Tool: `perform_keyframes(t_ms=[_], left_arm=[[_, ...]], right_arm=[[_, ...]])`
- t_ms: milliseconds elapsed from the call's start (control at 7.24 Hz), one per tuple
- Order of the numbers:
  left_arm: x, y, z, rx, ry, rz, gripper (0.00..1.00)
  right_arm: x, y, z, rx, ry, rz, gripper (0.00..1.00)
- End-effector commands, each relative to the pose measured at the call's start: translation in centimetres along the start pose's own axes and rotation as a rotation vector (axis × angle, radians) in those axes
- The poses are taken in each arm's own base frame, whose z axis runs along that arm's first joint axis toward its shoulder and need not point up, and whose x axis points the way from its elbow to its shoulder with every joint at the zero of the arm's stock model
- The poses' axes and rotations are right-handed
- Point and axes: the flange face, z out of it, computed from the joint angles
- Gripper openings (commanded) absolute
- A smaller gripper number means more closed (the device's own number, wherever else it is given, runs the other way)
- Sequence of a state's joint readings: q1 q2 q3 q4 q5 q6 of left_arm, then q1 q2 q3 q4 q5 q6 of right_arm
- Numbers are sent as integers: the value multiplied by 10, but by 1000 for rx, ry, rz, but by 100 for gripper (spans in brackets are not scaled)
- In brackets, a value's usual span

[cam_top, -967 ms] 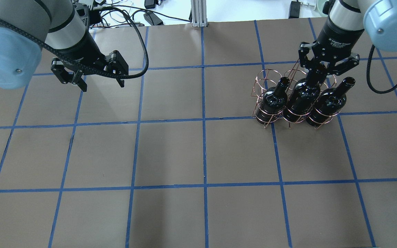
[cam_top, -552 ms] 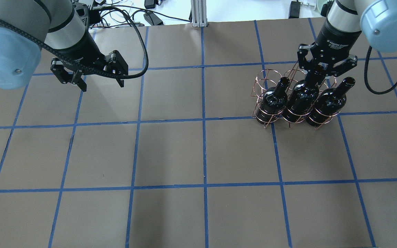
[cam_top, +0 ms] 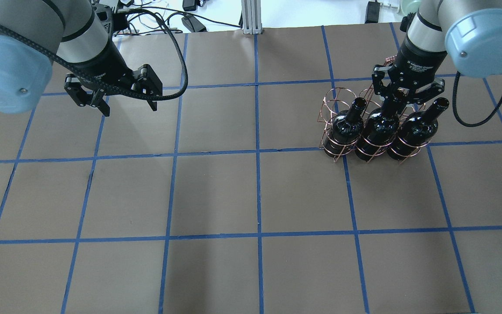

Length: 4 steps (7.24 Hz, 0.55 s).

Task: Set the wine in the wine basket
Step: 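Lower the bottle with the right gripper into the middle rack slot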

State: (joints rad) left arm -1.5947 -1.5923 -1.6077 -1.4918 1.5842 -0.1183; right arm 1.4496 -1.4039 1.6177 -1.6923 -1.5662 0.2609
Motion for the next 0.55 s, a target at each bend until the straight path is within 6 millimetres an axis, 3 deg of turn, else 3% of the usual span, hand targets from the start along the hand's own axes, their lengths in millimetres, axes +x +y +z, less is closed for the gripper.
perform_keyframes(t_ms=[0,138,276,414], left_arm=[[0,0,2,-4,1,1,100],[0,0,1,-2,1,1,100],[0,0,1,-1,1,-1,100],[-1,0,-1,2,0,-1,100]], right_arm=[[0,0,1,-2,-1,4,14],[0,0,1,0,0,6,24],[0,0,1,3,-1,10,67],[-1,-2,-12,41,-11,1,72]])
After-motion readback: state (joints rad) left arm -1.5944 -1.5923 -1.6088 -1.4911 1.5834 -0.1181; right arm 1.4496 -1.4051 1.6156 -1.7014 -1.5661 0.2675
